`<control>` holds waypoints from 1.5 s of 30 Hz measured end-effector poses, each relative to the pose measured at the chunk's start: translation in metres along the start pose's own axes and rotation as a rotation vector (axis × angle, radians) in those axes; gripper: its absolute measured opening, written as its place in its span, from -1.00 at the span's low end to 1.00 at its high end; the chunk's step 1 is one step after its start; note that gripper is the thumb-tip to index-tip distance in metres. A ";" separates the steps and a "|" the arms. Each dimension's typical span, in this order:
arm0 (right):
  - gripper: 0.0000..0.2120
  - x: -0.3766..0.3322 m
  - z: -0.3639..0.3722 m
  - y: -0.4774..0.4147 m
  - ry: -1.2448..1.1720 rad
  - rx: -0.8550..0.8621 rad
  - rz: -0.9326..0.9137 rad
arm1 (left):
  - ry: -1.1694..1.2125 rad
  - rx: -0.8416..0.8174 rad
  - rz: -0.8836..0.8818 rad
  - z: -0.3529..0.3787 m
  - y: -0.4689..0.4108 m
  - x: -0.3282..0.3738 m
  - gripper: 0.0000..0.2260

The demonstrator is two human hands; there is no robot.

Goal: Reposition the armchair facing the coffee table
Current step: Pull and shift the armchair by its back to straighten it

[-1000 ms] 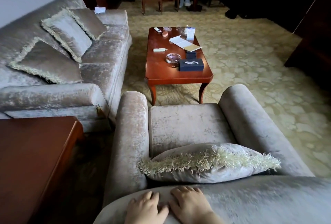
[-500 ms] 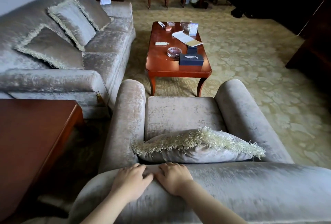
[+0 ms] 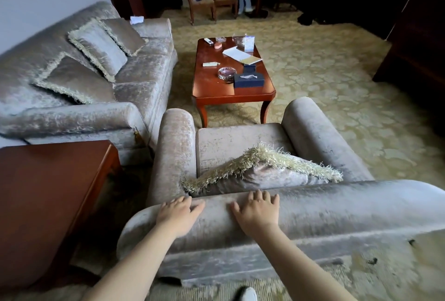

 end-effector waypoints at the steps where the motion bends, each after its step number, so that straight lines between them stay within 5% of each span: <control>1: -0.20 0.002 0.002 0.007 -0.007 0.031 0.024 | -0.001 0.011 0.003 0.000 0.001 -0.001 -0.35; 13: -0.42 0.075 -0.001 0.029 -0.046 0.211 -0.301 | -0.058 0.130 -0.113 -0.001 0.031 0.016 -0.40; 20: -0.47 0.205 -0.025 -0.005 0.017 0.148 -0.209 | 0.072 0.239 0.010 0.000 0.039 0.157 -0.36; 26: -0.35 0.319 -0.034 -0.029 0.045 -0.042 -0.090 | 0.037 0.226 -0.154 0.014 0.031 0.250 -0.29; 35: -0.26 0.326 -0.034 -0.050 -0.001 -0.152 -0.160 | -0.024 -0.030 -0.270 -0.004 0.016 0.277 -0.18; 40: -0.29 0.326 -0.034 -0.057 0.000 -0.177 -0.140 | 0.000 -0.092 0.012 -0.003 0.004 0.314 -0.29; 45: -0.27 0.326 -0.031 -0.058 0.035 -0.179 -0.149 | -0.002 -0.187 0.079 -0.004 -0.010 0.311 -0.26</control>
Point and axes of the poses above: each hand's wrist, its own y-axis away from the middle knuckle, its own z-axis out of the palm, x = y × z, the point moved 1 cm from there along -y, towards the middle knuckle, and after that the axes turned 4 degrees about -z, right-handed, at the moved point
